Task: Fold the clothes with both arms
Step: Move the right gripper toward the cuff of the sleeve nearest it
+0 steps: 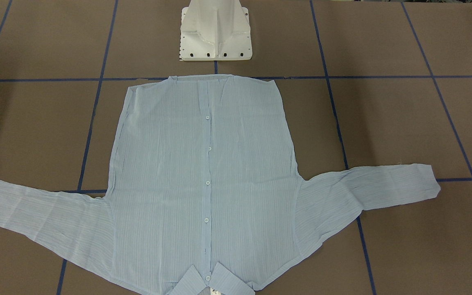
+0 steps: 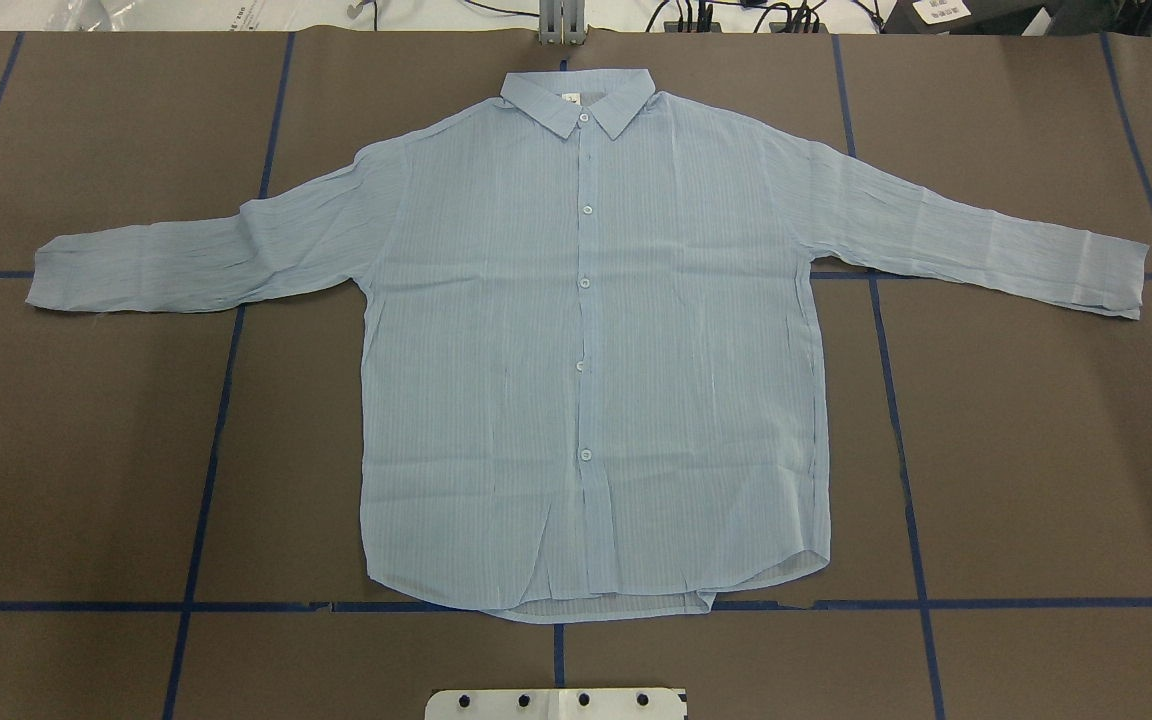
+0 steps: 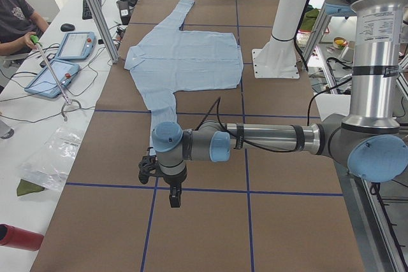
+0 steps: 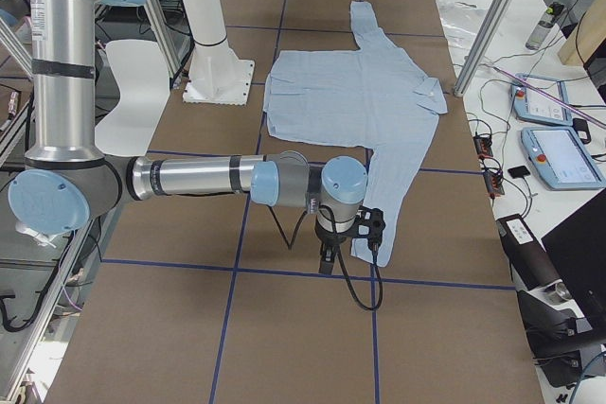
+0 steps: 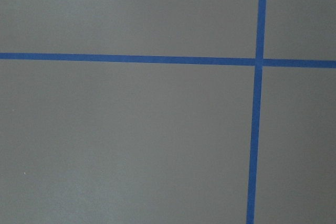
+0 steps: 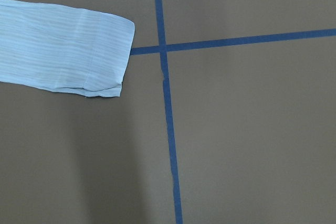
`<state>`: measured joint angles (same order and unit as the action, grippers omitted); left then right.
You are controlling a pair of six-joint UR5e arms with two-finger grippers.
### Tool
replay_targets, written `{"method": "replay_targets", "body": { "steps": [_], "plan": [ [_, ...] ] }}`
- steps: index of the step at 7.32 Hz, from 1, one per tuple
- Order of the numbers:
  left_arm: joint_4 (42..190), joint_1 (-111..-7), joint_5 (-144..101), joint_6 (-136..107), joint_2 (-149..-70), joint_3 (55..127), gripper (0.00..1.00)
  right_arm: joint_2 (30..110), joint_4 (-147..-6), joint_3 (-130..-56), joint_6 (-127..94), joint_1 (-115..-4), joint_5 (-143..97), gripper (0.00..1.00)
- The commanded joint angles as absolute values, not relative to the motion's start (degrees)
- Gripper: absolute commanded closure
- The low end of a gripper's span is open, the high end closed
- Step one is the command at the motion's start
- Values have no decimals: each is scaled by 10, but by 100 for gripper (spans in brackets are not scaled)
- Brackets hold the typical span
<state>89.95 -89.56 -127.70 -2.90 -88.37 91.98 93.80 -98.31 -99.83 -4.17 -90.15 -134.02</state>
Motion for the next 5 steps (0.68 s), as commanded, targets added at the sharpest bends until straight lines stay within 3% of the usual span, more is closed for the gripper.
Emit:
{"method": "replay_targets", "body": {
  "steps": [1, 5],
  "plan": [
    [899, -896, -1277, -29, -885, 920, 0, 938, -983, -1002, -42, -901, -1348, 0],
    [896, -894, -1276, -35, -934, 957, 0, 911, -969, -996, -40, -847, -1336, 0]
  ]
}}
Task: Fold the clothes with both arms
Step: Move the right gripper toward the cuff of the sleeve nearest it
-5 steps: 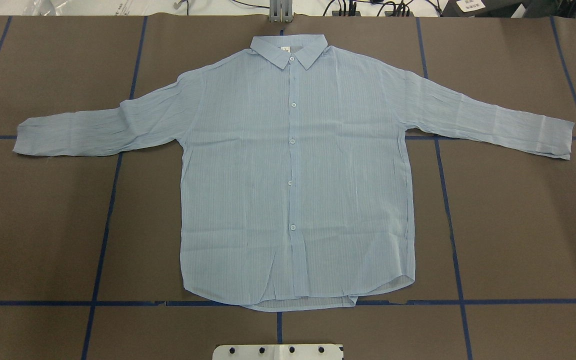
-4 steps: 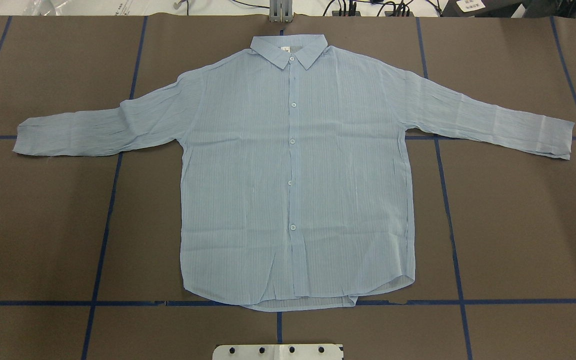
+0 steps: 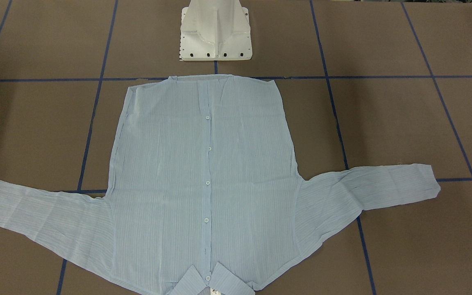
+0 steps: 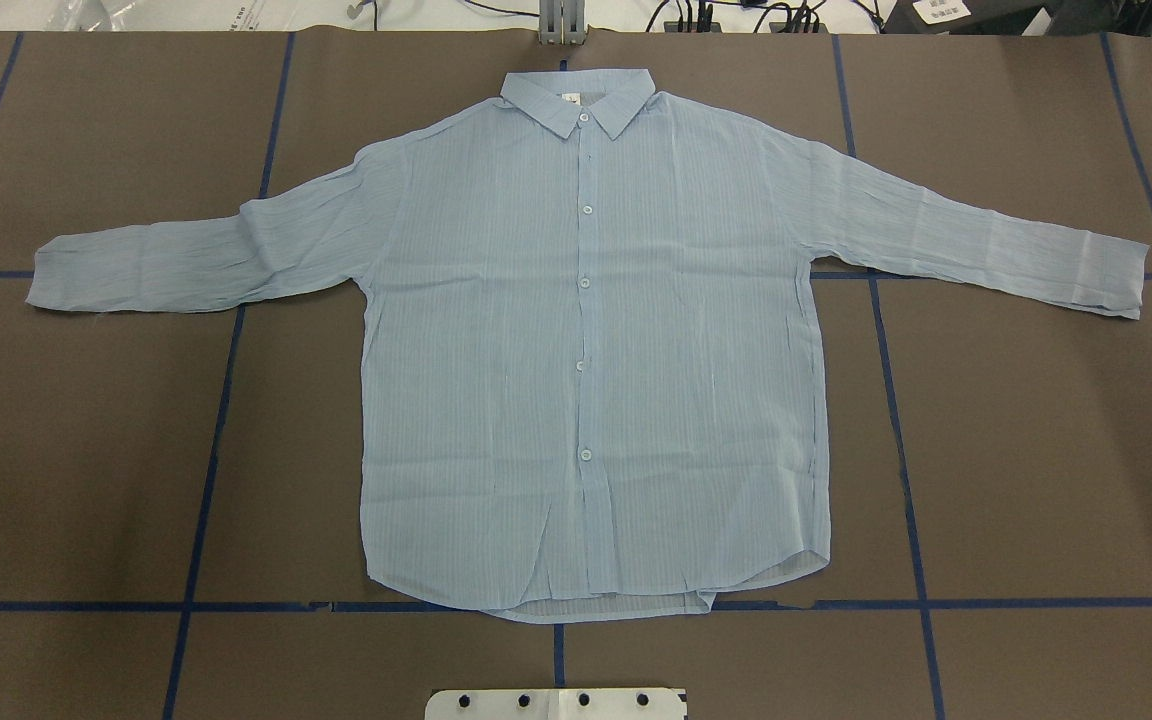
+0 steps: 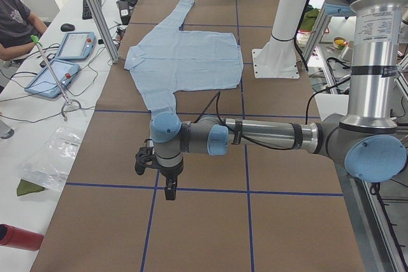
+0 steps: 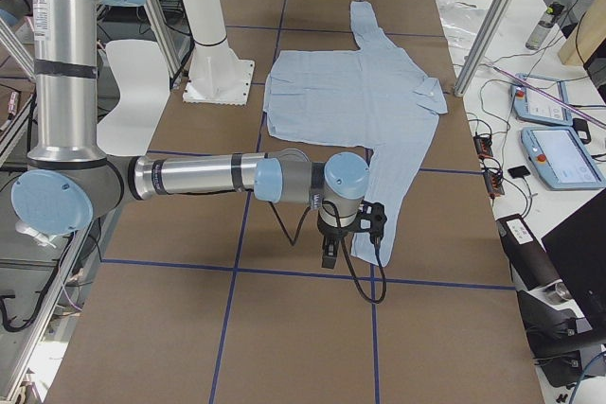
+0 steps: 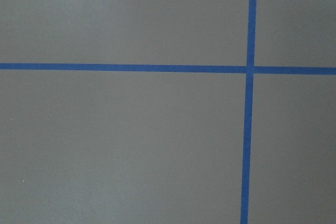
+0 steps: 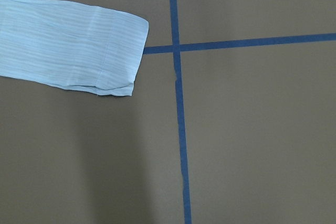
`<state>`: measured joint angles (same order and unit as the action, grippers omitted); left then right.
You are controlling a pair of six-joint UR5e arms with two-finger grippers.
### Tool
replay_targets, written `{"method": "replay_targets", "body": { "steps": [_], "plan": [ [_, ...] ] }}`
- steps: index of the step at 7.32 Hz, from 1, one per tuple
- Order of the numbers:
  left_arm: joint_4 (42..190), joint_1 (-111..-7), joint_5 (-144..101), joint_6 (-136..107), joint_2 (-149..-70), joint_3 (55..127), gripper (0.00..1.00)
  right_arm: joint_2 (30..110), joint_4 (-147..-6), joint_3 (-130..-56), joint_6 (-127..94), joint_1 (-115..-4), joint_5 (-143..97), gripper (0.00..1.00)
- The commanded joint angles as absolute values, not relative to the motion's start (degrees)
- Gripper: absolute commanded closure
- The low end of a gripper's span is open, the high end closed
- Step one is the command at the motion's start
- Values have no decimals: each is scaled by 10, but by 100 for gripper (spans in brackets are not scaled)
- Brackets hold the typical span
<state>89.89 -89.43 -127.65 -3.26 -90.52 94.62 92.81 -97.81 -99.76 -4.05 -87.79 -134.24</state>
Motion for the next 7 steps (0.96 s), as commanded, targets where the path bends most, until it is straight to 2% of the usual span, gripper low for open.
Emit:
{"method": "replay_targets", "body": {
  "steps": [1, 3, 7],
  "plan": [
    [902, -894, -1283, -35, -951, 961, 0, 889, -968, -990, -42, -824, -1333, 0],
    [917, -871, -1295, -35, -983, 969, 0, 859, -956, -982, -96, -821, -1339, 0],
    [944, -867, -1296, -34, -979, 966, 0, 854, -580, -769, -154, -768, -1337, 0]
  ]
}}
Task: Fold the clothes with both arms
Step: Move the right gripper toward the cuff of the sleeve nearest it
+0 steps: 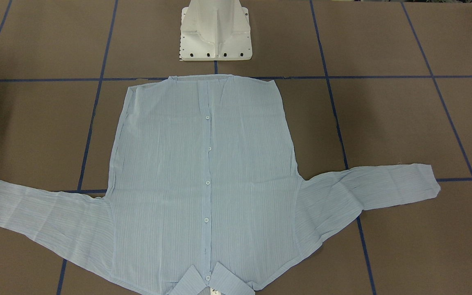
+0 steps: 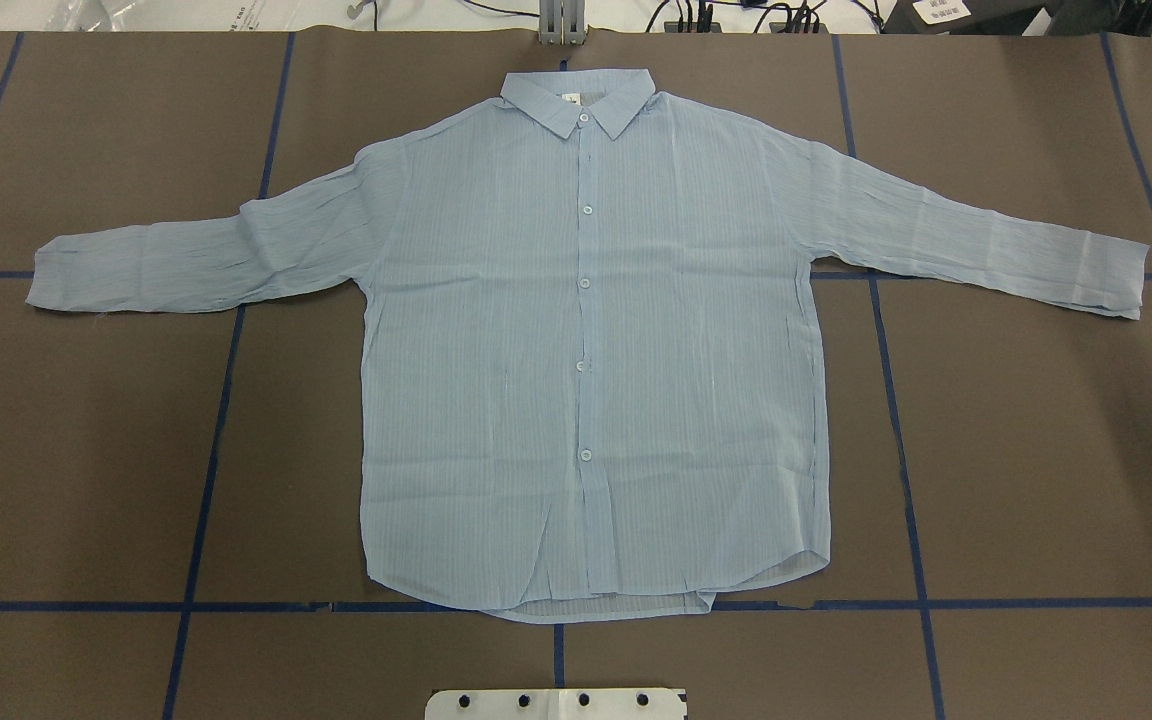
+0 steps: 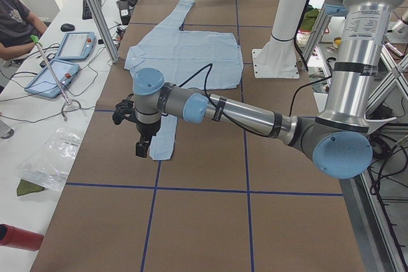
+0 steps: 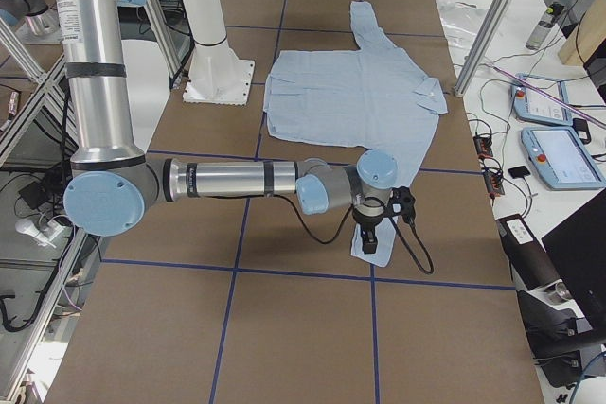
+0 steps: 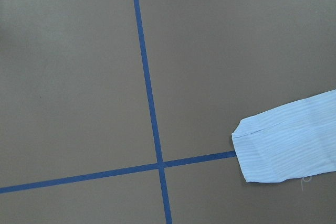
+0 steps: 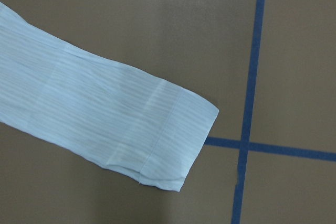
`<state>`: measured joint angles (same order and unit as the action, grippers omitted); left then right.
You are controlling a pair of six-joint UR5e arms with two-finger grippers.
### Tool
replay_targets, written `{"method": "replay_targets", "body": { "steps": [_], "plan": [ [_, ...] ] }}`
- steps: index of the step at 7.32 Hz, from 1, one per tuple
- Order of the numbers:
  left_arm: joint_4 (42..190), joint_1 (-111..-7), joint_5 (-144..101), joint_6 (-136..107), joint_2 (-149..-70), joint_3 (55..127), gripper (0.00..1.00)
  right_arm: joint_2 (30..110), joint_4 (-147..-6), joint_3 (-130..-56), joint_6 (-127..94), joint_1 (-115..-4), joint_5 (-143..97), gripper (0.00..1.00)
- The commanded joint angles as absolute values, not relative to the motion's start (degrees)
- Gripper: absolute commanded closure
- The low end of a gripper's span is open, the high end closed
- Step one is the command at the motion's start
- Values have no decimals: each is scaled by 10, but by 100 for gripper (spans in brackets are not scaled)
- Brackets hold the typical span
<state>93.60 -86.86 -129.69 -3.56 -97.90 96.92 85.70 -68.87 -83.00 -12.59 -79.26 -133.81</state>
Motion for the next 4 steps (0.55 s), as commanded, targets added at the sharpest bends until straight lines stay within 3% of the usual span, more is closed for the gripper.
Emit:
{"method": "replay_targets", "body": {
  "steps": [1, 4],
  "plan": [
    [958, -867, -1297, -32, -976, 967, 0, 833, -565, -740, -163, -751, -1334, 0],
    [990, -867, -1297, -34, -959, 962, 0, 818, -565, -728, -176, -709, -1330, 0]
  ]
}}
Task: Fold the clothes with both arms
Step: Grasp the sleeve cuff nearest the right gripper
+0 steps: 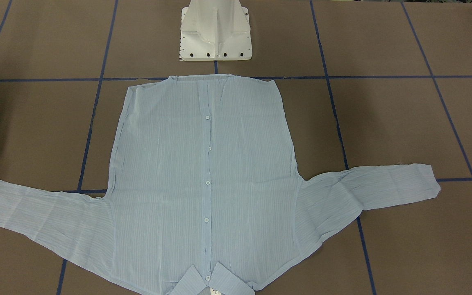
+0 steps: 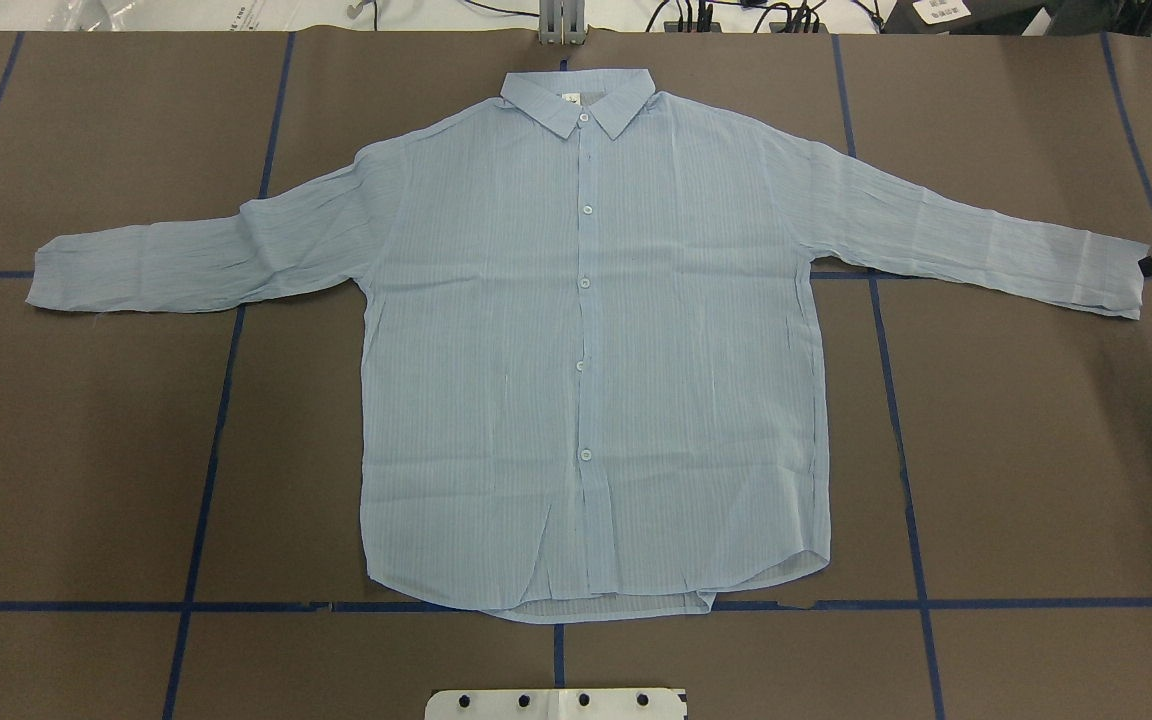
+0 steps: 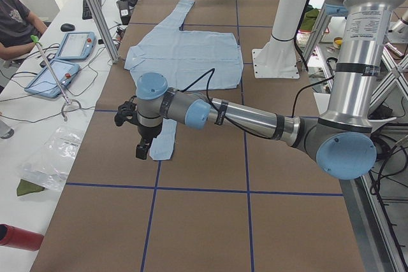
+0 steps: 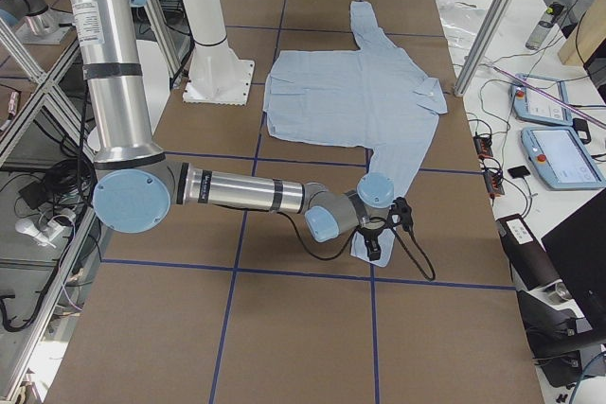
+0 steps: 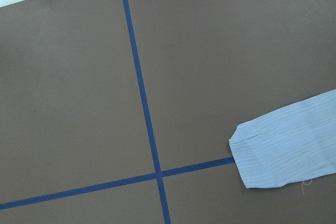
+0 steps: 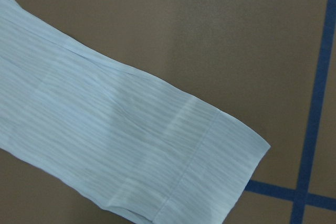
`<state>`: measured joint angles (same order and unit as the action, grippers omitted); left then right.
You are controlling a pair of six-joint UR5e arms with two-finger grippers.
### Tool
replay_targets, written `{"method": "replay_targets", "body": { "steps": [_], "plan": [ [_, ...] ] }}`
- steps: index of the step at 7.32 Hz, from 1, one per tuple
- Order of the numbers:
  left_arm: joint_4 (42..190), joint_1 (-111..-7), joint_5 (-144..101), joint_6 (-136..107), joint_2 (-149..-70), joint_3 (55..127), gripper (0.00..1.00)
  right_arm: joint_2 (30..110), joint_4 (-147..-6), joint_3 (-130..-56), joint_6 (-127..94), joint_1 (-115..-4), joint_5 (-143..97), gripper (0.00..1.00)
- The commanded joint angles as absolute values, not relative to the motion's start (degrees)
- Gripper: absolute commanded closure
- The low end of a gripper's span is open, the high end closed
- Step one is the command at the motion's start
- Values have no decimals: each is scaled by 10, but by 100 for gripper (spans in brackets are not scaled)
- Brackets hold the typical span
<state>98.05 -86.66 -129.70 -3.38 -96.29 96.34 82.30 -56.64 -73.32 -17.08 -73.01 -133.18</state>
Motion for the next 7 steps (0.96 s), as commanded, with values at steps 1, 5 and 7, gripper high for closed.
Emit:
{"method": "replay_targets", "body": {
  "steps": [1, 5, 7],
  "plan": [
    [990, -867, -1298, -34, -959, 963, 0, 818, -568, -724, -176, -701, -1329, 1],
    [991, -867, -1298, -34, -959, 964, 0, 817, -570, -699, -175, -695, -1326, 7],
    [991, -867, -1298, -34, -959, 965, 0, 802, -570, -684, -173, -695, -1307, 11]
  ]
}}
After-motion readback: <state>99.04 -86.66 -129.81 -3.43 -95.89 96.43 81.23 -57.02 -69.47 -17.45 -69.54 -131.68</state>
